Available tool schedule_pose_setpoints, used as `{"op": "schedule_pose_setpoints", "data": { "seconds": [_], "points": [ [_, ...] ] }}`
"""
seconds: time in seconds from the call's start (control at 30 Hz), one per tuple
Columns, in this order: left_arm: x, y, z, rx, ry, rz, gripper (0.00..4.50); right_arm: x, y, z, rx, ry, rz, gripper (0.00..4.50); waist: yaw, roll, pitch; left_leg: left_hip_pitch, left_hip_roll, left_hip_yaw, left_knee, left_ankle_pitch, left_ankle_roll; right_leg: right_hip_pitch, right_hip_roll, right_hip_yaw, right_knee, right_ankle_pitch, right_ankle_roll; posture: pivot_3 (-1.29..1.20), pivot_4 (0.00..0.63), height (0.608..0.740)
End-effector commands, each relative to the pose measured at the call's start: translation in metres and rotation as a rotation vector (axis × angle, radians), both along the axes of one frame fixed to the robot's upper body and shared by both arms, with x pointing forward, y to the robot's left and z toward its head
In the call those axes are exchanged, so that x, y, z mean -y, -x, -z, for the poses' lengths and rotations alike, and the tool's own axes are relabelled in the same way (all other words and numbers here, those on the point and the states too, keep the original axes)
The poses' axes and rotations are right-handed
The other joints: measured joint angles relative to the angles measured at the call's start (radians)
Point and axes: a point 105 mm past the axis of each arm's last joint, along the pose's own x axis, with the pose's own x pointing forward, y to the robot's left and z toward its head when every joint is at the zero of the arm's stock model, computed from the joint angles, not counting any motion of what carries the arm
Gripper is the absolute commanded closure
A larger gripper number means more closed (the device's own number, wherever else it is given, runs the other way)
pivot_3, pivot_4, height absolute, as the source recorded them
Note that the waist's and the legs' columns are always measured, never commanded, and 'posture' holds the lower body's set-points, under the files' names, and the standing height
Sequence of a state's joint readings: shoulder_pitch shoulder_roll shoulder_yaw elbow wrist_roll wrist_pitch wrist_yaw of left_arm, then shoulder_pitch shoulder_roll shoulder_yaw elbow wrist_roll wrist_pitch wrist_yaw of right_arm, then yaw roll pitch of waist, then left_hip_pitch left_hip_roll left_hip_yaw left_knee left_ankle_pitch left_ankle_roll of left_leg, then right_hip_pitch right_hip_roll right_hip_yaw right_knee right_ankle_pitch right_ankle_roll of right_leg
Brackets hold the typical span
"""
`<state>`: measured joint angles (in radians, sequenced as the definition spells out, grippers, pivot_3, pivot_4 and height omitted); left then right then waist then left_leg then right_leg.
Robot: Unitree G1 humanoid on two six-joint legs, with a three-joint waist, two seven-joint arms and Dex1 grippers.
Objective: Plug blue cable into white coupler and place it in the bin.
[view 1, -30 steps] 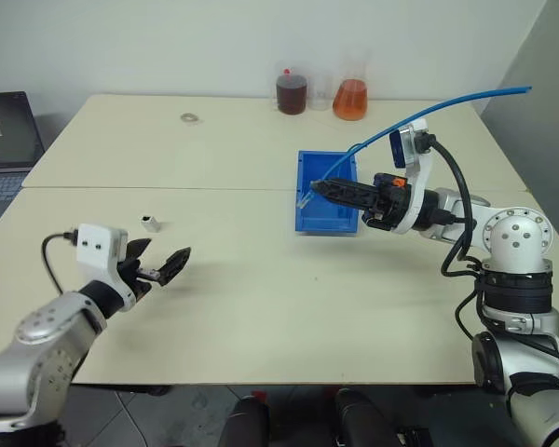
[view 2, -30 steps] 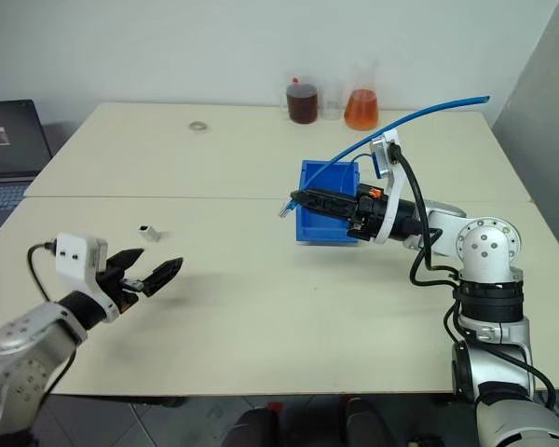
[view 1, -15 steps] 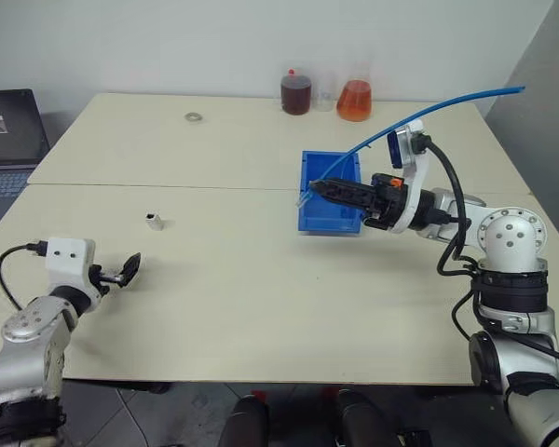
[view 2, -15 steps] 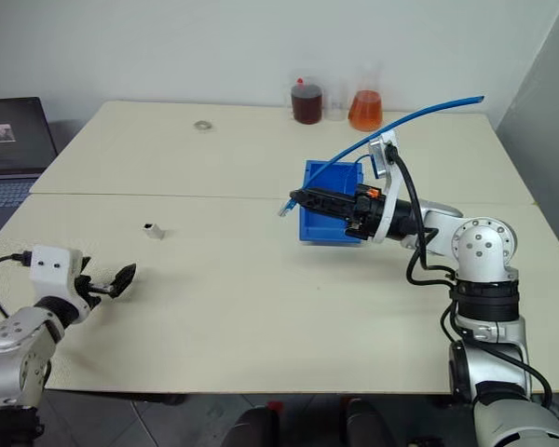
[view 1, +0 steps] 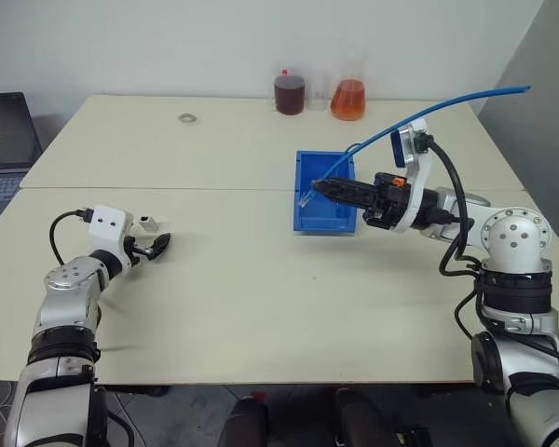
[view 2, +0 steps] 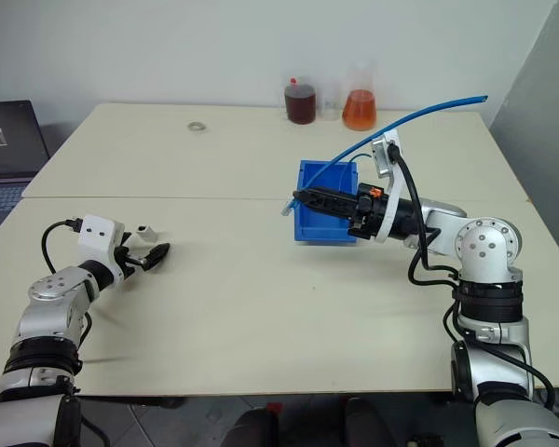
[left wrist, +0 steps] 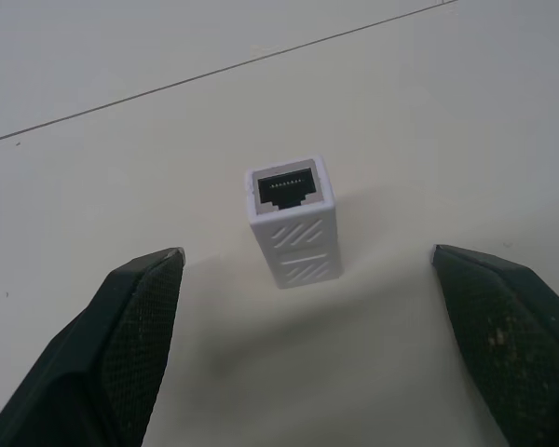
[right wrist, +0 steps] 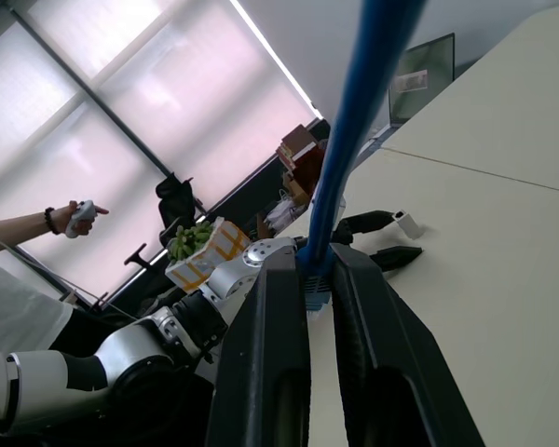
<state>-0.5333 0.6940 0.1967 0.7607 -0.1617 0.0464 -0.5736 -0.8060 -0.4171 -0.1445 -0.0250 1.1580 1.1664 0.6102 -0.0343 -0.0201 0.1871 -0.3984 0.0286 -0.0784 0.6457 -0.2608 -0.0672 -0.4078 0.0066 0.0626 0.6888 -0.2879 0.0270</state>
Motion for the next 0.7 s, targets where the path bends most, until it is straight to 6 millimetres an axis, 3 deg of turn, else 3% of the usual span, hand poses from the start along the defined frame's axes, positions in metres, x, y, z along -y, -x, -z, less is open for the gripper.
{"op": "schedule_pose_setpoints", "data": {
  "seconds": [0.03, 0.1, 0.13, 0.17, 0.4, 0.63, 0.7],
  "points": [
    [0.001, -0.002, 0.014, -0.047, -0.006, -0.021, 0.04, 0.005, 0.004, -0.014, 0.067, -0.015, 0.016, 4.41, 0.001, 0.000, 0.000, 0.000, 0.000, 0.000, 0.000, 0.000, 0.000, 0.000, 0.000, 0.000, 0.001, 0.000, 0.000, 0.00, 0.150, 0.740],
    [0.000, -0.002, 0.017, -0.063, 0.015, -0.032, 0.04, 0.005, 0.004, -0.014, 0.068, -0.015, 0.018, 4.41, 0.000, 0.000, 0.000, 0.001, 0.000, 0.000, 0.000, 0.000, 0.000, 0.000, 0.000, 0.000, 0.002, 0.000, 0.000, 0.00, 0.150, 0.740],
    [-0.001, -0.001, 0.018, -0.067, 0.027, -0.036, 0.41, 0.005, 0.004, -0.014, 0.068, -0.016, 0.019, 4.41, 0.000, 0.000, 0.000, 0.001, 0.000, 0.000, 0.001, 0.000, 0.001, 0.000, 0.000, 0.000, 0.003, 0.000, 0.000, 0.00, 0.150, 0.740],
    [-0.002, -0.001, 0.018, -0.070, 0.029, -0.036, 0.47, 0.005, 0.004, -0.014, 0.067, -0.017, 0.022, 4.41, 0.000, 0.000, 0.000, 0.001, 0.000, 0.000, 0.001, 0.001, 0.001, 0.000, 0.000, 0.000, 0.004, 0.000, 0.000, 0.00, 0.150, 0.740],
    [-0.005, -0.001, 0.020, -0.079, 0.075, -0.043, 1.94, 0.004, 0.004, -0.012, 0.056, -0.023, 0.020, 4.41, -0.007, 0.000, 0.000, 0.004, 0.000, 0.000, 0.001, 0.001, 0.002, 0.000, 0.001, 0.000, 0.008, 0.000, 0.000, 0.00, 0.150, 0.740],
    [-0.008, -0.002, 0.022, -0.081, 0.076, -0.059, 3.62, 0.003, 0.005, -0.012, 0.054, -0.027, 0.022, 4.41, -0.019, 0.000, 0.000, 0.004, 0.000, 0.000, 0.001, 0.002, 0.002, 0.000, 0.001, 0.000, 0.009, 0.000, 0.000, 0.00, 0.150, 0.740],
    [-0.008, -0.001, 0.024, -0.088, 0.070, -0.059, 3.72, 0.004, 0.005, -0.012, 0.052, -0.029, 0.025, 4.41, -0.020, 0.000, 0.000, 0.004, 0.000, 0.000, 0.001, 0.002, 0.002, 0.000, 0.001, 0.000, 0.009, 0.000, 0.000, 0.00, 0.150, 0.740]
  ]
}}
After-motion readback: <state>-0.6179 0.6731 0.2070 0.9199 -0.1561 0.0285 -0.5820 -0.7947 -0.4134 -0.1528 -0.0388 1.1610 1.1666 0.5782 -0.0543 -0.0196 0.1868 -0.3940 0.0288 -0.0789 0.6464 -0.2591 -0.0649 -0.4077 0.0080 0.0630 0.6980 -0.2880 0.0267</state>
